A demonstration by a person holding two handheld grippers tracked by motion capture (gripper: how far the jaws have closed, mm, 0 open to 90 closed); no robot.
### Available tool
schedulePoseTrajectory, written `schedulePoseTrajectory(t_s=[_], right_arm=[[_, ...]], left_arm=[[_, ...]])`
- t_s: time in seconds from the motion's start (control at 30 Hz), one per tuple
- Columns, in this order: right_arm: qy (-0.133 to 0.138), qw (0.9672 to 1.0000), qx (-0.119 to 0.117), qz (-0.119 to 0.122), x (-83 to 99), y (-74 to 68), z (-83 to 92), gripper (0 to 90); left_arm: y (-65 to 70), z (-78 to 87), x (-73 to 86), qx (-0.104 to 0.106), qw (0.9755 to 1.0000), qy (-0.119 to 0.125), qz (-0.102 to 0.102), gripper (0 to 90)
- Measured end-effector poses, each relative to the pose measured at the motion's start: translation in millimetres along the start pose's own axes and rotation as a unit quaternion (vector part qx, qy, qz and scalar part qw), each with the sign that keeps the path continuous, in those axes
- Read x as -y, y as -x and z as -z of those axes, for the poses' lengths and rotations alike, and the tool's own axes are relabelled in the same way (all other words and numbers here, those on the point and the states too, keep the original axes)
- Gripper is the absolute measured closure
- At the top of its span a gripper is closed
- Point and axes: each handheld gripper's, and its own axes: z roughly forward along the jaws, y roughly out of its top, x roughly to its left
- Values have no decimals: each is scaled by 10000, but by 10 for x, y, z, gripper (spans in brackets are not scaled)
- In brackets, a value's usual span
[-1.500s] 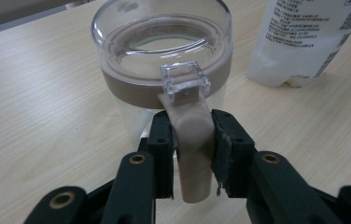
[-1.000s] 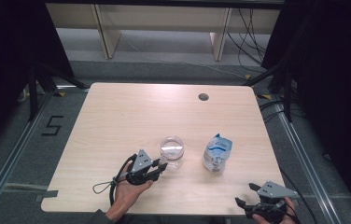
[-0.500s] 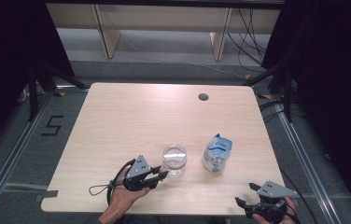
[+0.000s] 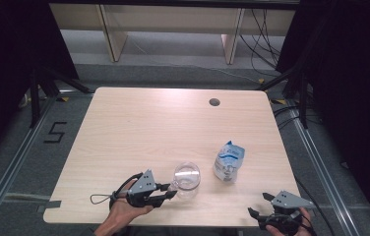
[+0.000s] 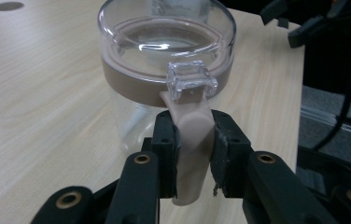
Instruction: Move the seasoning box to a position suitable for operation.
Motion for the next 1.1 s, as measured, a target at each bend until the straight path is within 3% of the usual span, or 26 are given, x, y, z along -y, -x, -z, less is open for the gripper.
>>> schedulePoseTrajectory(t_s=[0.1, 0.23, 0.27, 0.33, 0.37, 0.4, 0.43, 0.47, 0.5, 0.57, 0.6, 0.67, 0.77, 1.1], right_arm=[[-69, 9999, -61, -98, 3, -10, -2, 253], [-76, 9999, -61, -96, 3, -9, -3, 253], [-83, 9999, -73, -98, 2, -10, -2, 253], [-52, 9999, -53, -100, 3, -11, -2, 253], [-72, 9998, -61, -157, 3, -19, 2, 253], [-97, 9996, -56, -243, 6, -35, 5, 253], [-86, 9997, -65, -205, 6, -30, 1, 253], [-80, 9998, -58, -171, 5, -25, 1, 253], [-92, 9997, -72, -210, 5, -32, 2, 253], [-76, 9998, -97, -143, 2, -25, -2, 253], [-101, 9997, -122, -170, 2, -29, -2, 253], [15, 10000, -17, -21, 3, -12, -8, 253], [17, 10000, 14, 42, 0, -3, -3, 253], [-10, 10000, -42, 2, -3, -10, -3, 253]], left_arm=[[16, 17, 11, 83, 9999, -29, 51, 727], [-10, 31, 6, 114, 9999, -94, -88, 726], [-8, 28, 9, 159, 9998, -70, -37, 726], [-37, 30, 1, 173, 9997, -87, -163, 725], [-30, 35, 4, 133, 9998, -107, -74, 724], [-48, 39, 1, 106, 9997, -102, -190, 724], [-58, 44, -1, 85, 9996, -118, -243, 723], [-56, 49, 3, 69, 9998, -141, -149, 723], [-70, 55, 0, 40, 9996, -177, -226, 722], [-66, 51, -3, -42, 9998, -142, -144, 719], [-96, 61, -9, -60, 9994, -212, -264, 712], [-106, 60, -3, -126, 9996, -177, -154, 708], [-125, 67, -9, -200, 9993, -212, -239, 708], [-179, 68, -14, -450, 9988, -213, -20, 679]])
